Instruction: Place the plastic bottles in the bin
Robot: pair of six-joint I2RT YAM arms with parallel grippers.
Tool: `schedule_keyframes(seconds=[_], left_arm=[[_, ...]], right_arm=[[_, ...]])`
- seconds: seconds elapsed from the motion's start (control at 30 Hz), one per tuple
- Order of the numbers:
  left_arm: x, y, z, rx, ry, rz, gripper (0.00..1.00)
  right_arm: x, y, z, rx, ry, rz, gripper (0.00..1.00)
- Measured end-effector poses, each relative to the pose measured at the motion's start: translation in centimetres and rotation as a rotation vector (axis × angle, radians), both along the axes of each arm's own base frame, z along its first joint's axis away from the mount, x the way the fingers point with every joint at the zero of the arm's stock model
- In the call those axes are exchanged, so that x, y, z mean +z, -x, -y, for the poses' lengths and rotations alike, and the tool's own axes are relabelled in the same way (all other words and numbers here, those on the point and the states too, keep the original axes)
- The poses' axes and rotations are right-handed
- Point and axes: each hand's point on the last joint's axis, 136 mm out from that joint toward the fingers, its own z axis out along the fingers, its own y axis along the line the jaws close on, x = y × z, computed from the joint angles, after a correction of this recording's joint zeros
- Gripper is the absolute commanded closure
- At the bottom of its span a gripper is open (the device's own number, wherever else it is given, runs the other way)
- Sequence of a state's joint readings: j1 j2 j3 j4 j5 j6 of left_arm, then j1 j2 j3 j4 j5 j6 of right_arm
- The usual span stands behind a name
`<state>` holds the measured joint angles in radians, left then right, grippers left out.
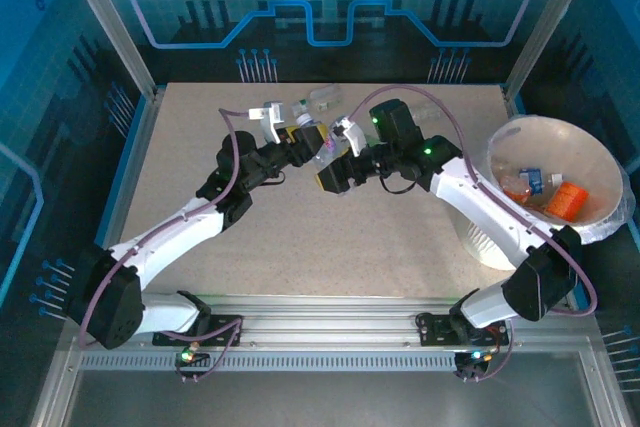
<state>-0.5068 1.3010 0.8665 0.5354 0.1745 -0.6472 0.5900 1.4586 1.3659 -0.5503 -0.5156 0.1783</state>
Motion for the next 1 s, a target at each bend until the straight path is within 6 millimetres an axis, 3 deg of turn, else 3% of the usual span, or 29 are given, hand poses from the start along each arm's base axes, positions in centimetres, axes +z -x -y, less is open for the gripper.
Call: schedule_keyframes(seconds=[0.2,0.7,1.0], left_arm=[[0.2,0.1,0.1,-0.009,0.002,0.010,0.51],[0.4,0.8,0.7,-0.058,0.010,0.010,0.01],[2.4,2.4,-0.6,-0.038,0.032,0.062,0.01]], right_arm=[[0.0,-0.1,0.0,-0.020,-0.001,-0.022,0.47],[-0.3,-1.2,1.2,-0.102,0.049,0.023,0.60],[0.5,-3.2,4.8,-0.277,0.117,0.111,0.65]])
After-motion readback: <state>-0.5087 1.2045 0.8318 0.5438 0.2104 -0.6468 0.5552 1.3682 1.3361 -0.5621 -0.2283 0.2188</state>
